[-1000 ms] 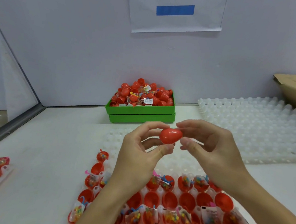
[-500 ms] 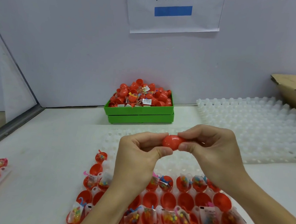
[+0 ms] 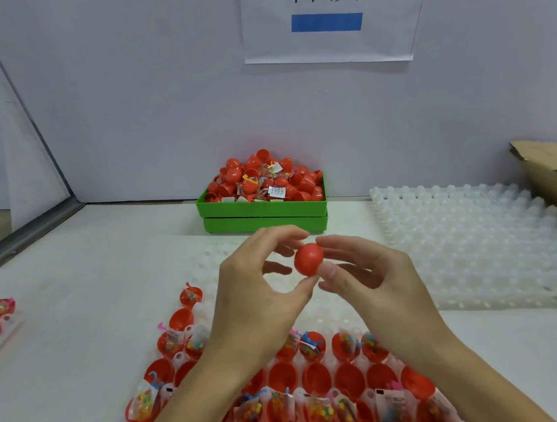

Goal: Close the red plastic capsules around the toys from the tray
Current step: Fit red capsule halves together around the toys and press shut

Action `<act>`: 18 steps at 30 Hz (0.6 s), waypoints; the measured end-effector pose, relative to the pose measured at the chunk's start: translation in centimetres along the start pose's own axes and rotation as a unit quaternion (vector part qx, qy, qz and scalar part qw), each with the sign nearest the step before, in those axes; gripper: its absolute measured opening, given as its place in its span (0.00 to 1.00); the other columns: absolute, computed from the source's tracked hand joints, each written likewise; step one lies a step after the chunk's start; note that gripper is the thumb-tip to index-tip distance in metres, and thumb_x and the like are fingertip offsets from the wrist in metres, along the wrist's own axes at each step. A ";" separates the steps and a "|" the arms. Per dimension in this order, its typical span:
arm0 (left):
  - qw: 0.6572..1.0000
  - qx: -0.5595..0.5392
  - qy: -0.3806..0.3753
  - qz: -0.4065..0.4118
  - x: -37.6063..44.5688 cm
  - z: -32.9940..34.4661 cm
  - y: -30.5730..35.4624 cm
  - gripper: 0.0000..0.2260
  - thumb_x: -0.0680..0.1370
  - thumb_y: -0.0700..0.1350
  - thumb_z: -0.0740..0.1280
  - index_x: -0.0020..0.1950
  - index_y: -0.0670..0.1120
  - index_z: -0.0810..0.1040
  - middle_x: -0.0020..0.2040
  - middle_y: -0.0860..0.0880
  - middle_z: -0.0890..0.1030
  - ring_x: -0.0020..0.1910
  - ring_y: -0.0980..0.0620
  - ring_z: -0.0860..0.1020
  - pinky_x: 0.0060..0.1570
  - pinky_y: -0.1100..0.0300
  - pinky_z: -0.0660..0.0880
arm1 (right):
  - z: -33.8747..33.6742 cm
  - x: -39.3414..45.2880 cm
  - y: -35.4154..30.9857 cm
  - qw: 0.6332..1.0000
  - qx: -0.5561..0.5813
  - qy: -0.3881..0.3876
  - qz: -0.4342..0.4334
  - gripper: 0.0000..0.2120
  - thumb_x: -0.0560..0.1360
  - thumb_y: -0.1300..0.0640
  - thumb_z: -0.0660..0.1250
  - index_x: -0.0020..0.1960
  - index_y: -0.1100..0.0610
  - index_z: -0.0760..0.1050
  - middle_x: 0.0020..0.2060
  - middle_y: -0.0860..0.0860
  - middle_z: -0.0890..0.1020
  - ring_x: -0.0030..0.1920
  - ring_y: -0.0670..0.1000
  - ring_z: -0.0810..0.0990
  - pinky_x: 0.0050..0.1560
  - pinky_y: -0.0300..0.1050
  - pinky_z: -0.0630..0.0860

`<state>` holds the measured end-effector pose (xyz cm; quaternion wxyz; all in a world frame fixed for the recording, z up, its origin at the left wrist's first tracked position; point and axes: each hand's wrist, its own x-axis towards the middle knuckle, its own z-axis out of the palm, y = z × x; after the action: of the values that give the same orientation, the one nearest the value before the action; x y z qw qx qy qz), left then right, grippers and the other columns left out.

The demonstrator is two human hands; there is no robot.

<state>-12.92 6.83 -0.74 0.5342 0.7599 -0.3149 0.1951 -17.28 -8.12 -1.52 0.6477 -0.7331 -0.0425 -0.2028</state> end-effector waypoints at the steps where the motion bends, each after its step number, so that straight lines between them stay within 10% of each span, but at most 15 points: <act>1: 0.999 0.023 -0.009 0.026 0.0 0.0 0.0 0.20 0.68 0.36 0.78 0.55 0.52 0.80 0.48 0.57 0.81 0.50 0.55 0.80 0.45 0.66 0.78 | 0.1 0.0 0.1 1.000 0.018 0.005 0.006 0.12 0.73 0.59 0.73 0.56 0.54 0.82 0.49 0.47 0.87 0.50 0.46 0.86 0.52 0.41 0.81; 6: 0.998 -0.033 -0.059 0.014 0.1 -0.2 -0.3 0.24 0.67 0.40 0.79 0.60 0.51 0.79 0.52 0.57 0.79 0.56 0.54 0.78 0.51 0.65 0.78 | -0.1 0.1 0.5 0.997 0.069 0.005 0.017 0.18 0.72 0.74 0.69 0.52 0.54 0.83 0.47 0.48 0.87 0.50 0.46 0.86 0.48 0.33 0.79; 18: 0.999 0.035 -0.030 0.005 -0.1 -0.4 -0.5 0.22 0.70 0.38 0.77 0.62 0.52 0.81 0.57 0.60 0.81 0.58 0.64 0.79 0.58 0.71 0.73 | 0.1 -0.1 0.0 0.988 0.136 -0.043 0.060 0.18 0.77 0.73 0.64 0.63 0.58 0.75 0.51 0.56 0.86 0.54 0.54 0.85 0.56 0.45 0.81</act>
<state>-12.63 7.29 -0.97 0.4964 0.7821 -0.3274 0.1864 -17.33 -8.04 -1.60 0.7501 -0.6473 -0.0538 -0.1244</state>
